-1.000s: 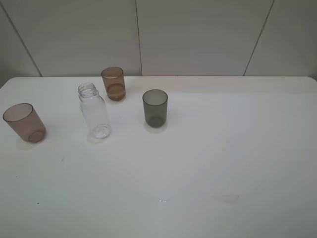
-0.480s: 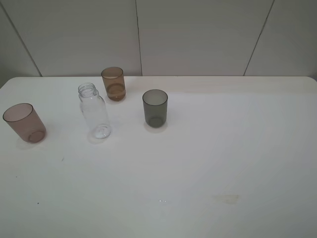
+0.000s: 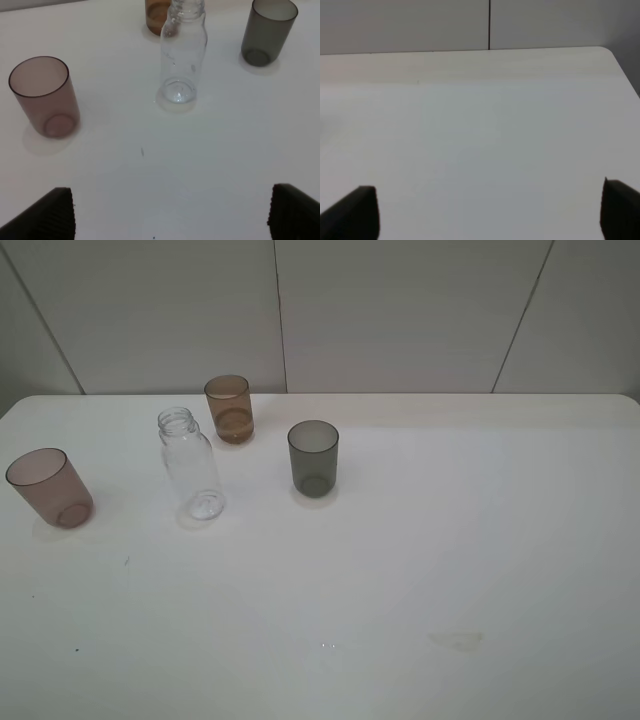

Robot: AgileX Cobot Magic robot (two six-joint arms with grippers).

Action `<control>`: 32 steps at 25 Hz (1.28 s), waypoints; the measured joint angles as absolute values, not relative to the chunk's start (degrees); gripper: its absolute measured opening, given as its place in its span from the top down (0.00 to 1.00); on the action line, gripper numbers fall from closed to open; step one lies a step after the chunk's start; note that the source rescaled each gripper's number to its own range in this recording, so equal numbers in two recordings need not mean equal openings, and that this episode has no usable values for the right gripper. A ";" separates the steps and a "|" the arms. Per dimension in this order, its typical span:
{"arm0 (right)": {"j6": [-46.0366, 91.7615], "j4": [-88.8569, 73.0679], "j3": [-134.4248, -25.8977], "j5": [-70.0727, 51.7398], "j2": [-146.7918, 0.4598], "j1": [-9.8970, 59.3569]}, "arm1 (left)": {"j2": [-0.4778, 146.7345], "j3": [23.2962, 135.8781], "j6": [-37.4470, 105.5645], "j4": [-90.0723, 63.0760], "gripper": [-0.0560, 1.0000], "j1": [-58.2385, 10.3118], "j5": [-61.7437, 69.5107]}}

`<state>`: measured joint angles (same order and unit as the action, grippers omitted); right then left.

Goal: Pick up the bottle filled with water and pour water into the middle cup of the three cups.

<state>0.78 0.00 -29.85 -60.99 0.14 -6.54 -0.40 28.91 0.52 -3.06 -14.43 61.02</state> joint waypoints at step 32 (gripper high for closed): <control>0.78 0.00 -29.85 -60.99 0.14 -6.54 | -0.40 28.87 0.70 -3.00 0.02 4.84 61.02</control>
<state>0.78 0.00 -29.85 -60.99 0.14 -6.54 -0.40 28.87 0.70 -3.00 4.84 61.02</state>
